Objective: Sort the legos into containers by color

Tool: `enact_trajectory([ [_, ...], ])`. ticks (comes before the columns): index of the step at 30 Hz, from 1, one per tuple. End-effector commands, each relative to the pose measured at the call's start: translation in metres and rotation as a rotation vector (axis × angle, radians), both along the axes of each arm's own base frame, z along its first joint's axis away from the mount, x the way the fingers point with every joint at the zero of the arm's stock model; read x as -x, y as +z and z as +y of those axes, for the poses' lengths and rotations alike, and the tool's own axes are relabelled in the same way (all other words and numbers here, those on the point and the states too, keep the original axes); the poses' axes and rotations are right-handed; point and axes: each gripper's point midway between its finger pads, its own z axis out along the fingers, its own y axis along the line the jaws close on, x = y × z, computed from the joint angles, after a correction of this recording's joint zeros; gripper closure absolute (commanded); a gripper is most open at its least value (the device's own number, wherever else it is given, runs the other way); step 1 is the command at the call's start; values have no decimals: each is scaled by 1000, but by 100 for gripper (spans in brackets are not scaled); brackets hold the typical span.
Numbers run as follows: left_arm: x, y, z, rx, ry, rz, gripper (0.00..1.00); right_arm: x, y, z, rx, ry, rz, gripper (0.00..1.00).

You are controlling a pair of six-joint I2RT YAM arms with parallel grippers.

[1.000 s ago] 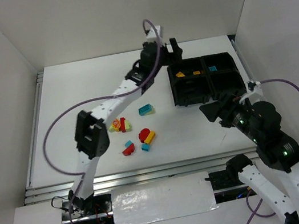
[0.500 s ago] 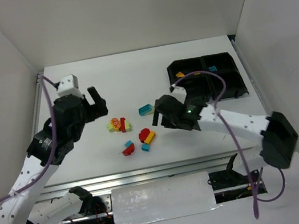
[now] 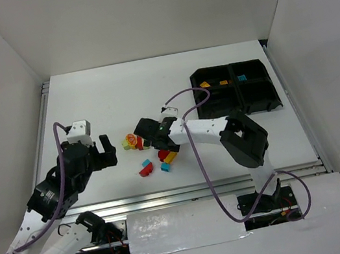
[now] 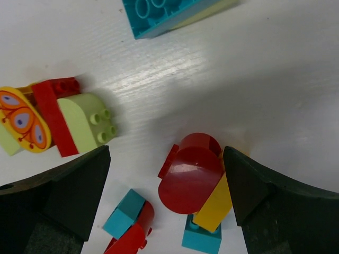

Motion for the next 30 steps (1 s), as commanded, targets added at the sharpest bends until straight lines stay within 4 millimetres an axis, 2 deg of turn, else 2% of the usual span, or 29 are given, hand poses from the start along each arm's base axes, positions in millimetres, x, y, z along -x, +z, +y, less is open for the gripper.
enact_trajectory([
  [1,-10,1,-5,-18,-15,-7,0,-1,4,-2,24,-69,-27,6],
  [11,-10,-2,-10,-18,-44,5,1,2,2,-14,70,-92,-39,6],
  [15,-9,-2,-9,-14,-38,0,0,2,5,-11,56,-47,-48,7],
  [16,-9,-1,-10,-12,-41,-2,1,1,11,-2,27,6,-59,7],
  [21,-9,-4,-11,-16,-46,10,1,0,8,7,74,226,-40,6],
  [24,-10,-6,-12,-18,-49,18,1,-5,-1,-4,152,326,-30,5],
  [25,-10,-6,-12,-19,-50,19,1,-9,5,1,125,349,-57,6],
  [26,-10,-5,-13,-18,-50,18,1,-4,-4,-4,126,393,-45,5],
  [30,-10,-6,-13,-21,-49,21,0,4,5,2,73,560,-61,7],
])
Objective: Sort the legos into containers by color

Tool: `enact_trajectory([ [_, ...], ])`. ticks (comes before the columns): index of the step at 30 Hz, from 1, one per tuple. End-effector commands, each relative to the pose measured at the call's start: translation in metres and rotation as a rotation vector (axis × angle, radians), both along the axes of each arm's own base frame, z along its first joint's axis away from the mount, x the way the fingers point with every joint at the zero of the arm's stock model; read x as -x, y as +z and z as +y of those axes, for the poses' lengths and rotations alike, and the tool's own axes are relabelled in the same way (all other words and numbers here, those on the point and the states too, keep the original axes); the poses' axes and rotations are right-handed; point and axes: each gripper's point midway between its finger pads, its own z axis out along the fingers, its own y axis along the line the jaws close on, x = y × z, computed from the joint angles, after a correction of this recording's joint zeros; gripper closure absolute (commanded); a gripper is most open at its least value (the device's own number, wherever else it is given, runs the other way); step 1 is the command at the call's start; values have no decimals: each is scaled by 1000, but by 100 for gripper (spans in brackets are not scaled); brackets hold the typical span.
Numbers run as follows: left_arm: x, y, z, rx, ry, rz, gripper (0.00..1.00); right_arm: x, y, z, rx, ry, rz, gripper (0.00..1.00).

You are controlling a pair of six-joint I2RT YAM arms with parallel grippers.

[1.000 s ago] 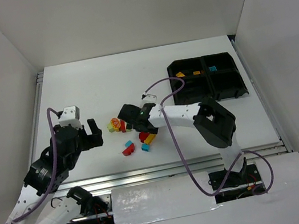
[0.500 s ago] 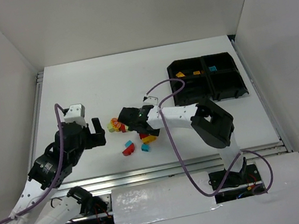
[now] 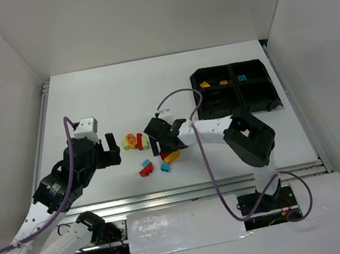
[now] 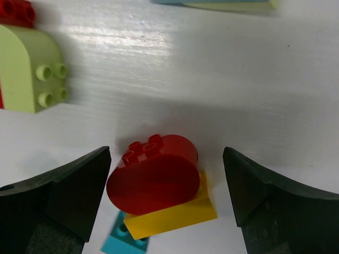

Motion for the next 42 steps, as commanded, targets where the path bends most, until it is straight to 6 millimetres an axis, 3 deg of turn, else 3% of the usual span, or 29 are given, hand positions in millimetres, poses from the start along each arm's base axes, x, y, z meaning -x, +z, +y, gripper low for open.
enact_trajectory([
  [1,-4,4,-2,8,-6,-20,0,-5,35,19,-78,203,-68,7],
  [5,-4,3,-2,4,-7,-16,0,0,29,20,-44,303,-52,7],
  [13,-5,2,-3,0,-8,-8,1,5,34,30,-71,409,-62,9],
  [24,-5,0,-4,-3,-11,-1,0,9,17,13,30,439,-38,13],
  [29,-6,-1,-5,-3,-14,0,1,10,18,6,46,463,-49,14],
  [35,-6,-1,-5,-5,-15,2,0,11,13,1,76,469,-35,31],
  [37,-5,-1,-5,-5,-17,4,0,8,14,0,78,455,-45,42],
  [42,-6,0,-6,1,-19,0,1,-14,25,-14,97,336,-109,63],
])
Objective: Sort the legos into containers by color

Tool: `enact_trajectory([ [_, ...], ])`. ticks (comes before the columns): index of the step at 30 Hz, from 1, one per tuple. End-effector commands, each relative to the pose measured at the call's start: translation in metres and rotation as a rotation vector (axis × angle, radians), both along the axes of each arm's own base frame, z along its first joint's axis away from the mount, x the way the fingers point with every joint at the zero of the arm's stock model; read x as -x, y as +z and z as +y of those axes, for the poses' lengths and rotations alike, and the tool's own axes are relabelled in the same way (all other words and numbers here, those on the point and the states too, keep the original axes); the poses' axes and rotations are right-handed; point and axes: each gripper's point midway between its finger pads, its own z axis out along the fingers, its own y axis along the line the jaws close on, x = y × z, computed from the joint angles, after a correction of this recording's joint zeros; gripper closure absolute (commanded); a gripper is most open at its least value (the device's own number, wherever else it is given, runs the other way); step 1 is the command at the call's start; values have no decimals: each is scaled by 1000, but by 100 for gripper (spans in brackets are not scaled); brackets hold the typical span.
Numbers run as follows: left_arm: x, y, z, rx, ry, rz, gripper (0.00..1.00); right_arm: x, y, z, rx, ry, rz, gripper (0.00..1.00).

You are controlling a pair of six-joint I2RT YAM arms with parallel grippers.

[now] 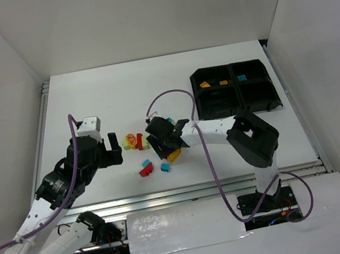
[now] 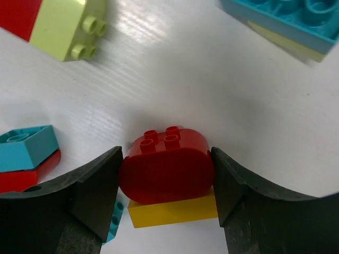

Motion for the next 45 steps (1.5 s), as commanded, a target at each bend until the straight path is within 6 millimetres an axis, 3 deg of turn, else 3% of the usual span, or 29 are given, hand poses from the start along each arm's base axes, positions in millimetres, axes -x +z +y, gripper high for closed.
enact_trajectory([
  [1,-4,8,-3,16,-9,-30,0,-26,30,-14,-32,-134,-102,74],
  [2,-3,9,-4,20,-17,-29,0,-38,35,-28,-17,-202,-127,79],
  [3,-3,9,-6,27,-21,-29,0,-44,39,-36,-16,-253,-140,100],
  [9,5,23,-35,186,-127,-36,1,-62,97,-95,-130,-690,-236,100],
  [11,9,30,-55,285,-201,-56,1,-55,108,-118,-156,-858,-255,100],
  [12,10,33,-61,326,-219,-61,0,-52,122,-122,-203,-893,-269,100],
  [14,6,39,-81,446,-272,-110,1,-41,128,-130,-245,-956,-254,100],
  [15,11,25,-96,491,-329,-75,1,-37,140,-129,-324,-997,-244,100],
  [16,6,42,-109,561,-382,-145,0,-33,140,-132,-345,-1019,-235,100],
  [17,6,44,-119,614,-415,-144,0,-29,145,-133,-372,-1030,-229,100],
  [18,7,28,-133,643,-460,-100,0,-25,158,-134,-445,-1066,-229,100],
  [19,6,29,-141,674,-486,-100,0,-21,162,-136,-469,-1085,-229,100],
  [20,3,45,-152,736,-524,-150,0,-16,166,-137,-488,-1093,-233,100],
  [22,2,41,-174,765,-580,-116,1,-9,183,-137,-555,-1112,-260,100],
  [27,1,70,-230,774,-688,-180,1,4,204,-138,-622,-1138,-261,100],
  [30,-6,74,-249,796,-711,-187,2,9,210,-138,-654,-1141,-265,100],
  [38,-20,67,-269,793,-709,-172,6,22,221,-137,-712,-1108,-263,100],
  [45,-25,62,-281,803,-725,-167,10,26,224,-124,-747,-1049,-243,100],
])
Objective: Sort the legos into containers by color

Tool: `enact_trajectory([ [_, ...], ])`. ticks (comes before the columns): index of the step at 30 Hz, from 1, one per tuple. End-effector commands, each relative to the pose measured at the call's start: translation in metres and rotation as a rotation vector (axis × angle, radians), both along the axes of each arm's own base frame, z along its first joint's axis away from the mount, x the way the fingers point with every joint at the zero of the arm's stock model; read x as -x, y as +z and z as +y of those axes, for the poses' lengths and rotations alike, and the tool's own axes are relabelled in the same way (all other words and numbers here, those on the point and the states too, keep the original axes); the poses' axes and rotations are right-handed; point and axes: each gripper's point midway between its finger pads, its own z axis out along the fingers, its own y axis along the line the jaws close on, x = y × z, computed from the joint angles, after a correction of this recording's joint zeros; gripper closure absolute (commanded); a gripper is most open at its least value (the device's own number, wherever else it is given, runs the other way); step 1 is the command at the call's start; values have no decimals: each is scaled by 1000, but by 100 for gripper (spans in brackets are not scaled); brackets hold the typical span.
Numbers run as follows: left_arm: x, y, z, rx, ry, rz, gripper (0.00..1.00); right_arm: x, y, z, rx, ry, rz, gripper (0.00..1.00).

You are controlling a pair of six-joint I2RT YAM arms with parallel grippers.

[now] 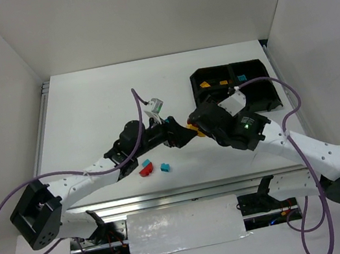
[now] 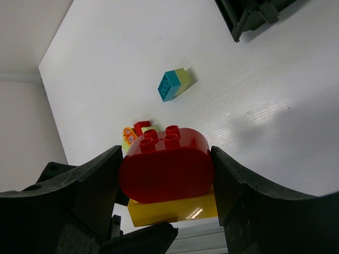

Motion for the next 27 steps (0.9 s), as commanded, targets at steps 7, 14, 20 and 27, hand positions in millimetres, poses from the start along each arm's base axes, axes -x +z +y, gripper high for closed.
enact_trajectory([
  [7,-2,54,-13,129,-28,-120,36,-2,6,10,-24,7,-40,100],
  [14,-1,55,-17,118,-51,-113,97,0,9,15,-51,24,-47,100],
  [20,5,52,-16,93,-78,-127,100,5,20,16,-79,112,-130,42],
  [27,21,64,-10,-30,-186,-222,100,21,56,-5,-39,307,-326,0],
])
